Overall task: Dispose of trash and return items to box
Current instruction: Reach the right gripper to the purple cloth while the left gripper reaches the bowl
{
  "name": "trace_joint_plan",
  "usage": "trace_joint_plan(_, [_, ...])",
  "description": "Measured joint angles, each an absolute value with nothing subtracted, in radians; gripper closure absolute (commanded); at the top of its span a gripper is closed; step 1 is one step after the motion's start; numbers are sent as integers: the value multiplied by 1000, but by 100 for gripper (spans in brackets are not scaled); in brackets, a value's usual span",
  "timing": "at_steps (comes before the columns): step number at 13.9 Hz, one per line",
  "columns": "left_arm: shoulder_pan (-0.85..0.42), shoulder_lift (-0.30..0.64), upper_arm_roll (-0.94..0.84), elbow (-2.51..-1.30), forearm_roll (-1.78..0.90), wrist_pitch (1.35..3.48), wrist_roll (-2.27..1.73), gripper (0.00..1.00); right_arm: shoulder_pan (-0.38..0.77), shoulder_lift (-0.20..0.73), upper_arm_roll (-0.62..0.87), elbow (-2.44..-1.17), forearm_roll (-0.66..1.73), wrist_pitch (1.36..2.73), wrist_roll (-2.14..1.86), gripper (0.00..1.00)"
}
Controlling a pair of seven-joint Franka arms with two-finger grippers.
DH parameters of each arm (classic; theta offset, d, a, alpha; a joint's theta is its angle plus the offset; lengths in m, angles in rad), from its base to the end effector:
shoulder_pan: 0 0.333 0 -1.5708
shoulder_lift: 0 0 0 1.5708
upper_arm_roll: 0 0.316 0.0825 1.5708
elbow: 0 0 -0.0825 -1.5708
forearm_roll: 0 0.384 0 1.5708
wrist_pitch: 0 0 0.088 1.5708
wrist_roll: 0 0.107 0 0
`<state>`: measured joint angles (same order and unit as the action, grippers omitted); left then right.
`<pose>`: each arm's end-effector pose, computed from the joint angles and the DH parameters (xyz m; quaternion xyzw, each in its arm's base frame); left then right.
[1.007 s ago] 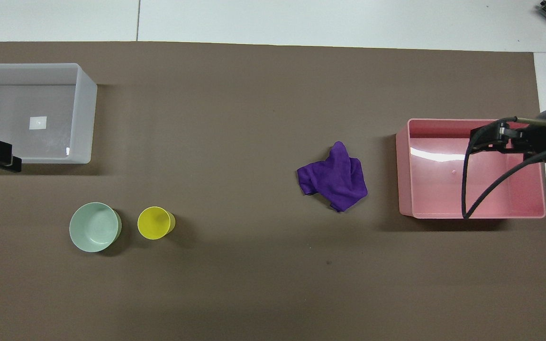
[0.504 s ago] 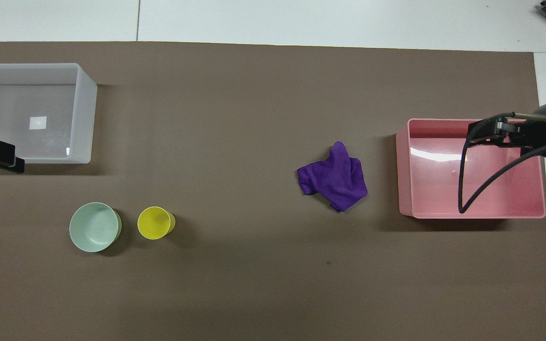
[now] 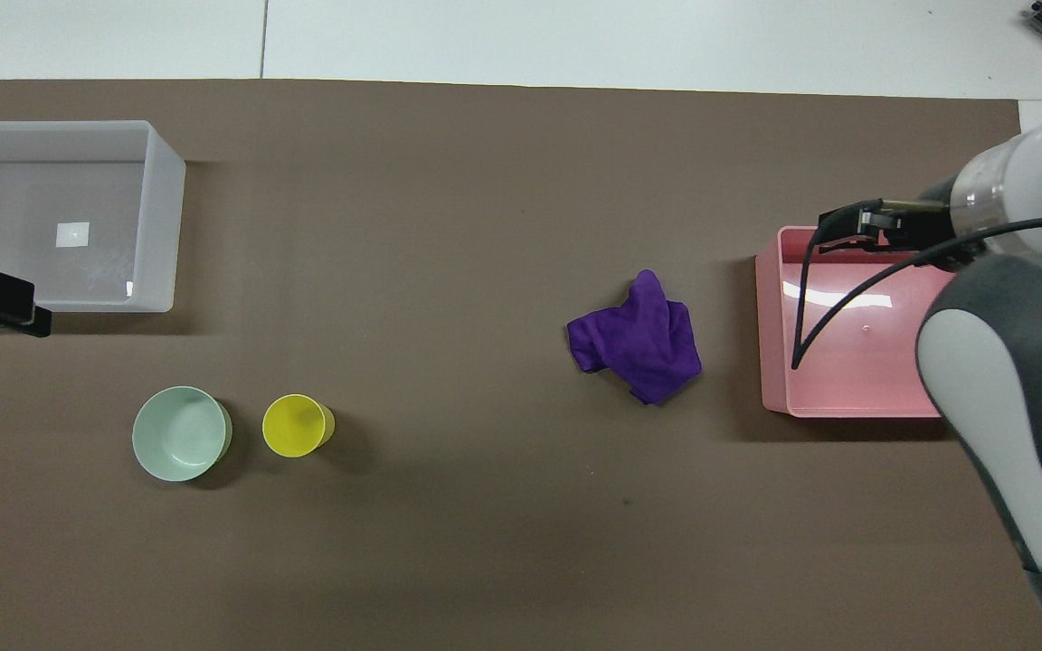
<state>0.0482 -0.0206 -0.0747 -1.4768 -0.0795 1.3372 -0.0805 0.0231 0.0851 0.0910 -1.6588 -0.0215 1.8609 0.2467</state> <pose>0.5222 -0.0242 0.6602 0.9973 0.0201 -0.0614 0.0351 0.5978 0.0649 0.5602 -0.9962 0.0641 -0.0589 0.0040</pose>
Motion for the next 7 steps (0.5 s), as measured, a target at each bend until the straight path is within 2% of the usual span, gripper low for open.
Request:
trace_joint_plan(3, [70,-21,-67,-1548,-79,1352,-80,0,78,156,92,-1679,-22,1964,247,0])
trace_joint_plan(5, [97,-26,-64,-1670,-79,1436,-73,0,121,208,93,-1686,-22,2021,255,0])
trace_joint_plan(7, [128,-38,-60,-1841,-79,1591,-24,0,163,243,93,-1723,-22,2098,258,0])
